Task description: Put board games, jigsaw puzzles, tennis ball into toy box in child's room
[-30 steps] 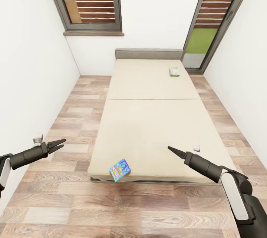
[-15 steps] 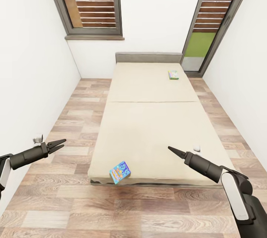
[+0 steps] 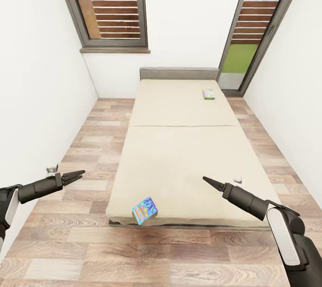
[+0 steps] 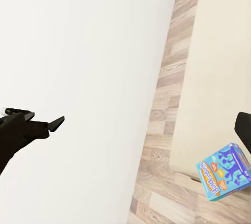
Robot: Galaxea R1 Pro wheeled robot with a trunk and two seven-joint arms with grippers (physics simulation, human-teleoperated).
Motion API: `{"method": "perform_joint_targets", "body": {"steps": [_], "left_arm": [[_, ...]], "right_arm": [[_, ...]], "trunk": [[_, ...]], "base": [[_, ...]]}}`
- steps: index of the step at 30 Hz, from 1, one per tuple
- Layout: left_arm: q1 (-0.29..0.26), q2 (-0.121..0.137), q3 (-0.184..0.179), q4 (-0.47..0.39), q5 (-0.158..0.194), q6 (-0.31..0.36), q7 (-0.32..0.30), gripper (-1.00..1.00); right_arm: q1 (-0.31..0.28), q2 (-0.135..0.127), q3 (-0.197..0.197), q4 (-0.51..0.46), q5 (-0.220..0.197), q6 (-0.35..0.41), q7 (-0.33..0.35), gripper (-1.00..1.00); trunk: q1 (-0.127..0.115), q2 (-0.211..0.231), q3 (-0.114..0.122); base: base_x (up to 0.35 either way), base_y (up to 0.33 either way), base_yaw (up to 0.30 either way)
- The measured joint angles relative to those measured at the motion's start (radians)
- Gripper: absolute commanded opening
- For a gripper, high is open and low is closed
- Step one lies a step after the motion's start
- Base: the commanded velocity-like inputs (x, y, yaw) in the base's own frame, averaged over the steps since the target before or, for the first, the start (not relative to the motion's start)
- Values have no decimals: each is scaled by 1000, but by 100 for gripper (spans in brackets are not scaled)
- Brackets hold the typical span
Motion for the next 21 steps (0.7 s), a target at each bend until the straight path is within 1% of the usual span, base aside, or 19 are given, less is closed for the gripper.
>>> {"method": "perform_joint_targets", "body": {"steps": [14, 21], "left_arm": [[1, 0, -5, 0, -2, -2, -8, 100], [1, 3, -4, 1, -6, -2, -8, 100]], "right_arm": [[1, -2, -1, 0, -2, 0, 1, 100], [11, 0, -1, 1, -7, -1, 1, 100]], "trunk": [[0, 0, 23], [0, 0, 35]], "base": [[0, 0, 0], [0, 0, 0]]}}
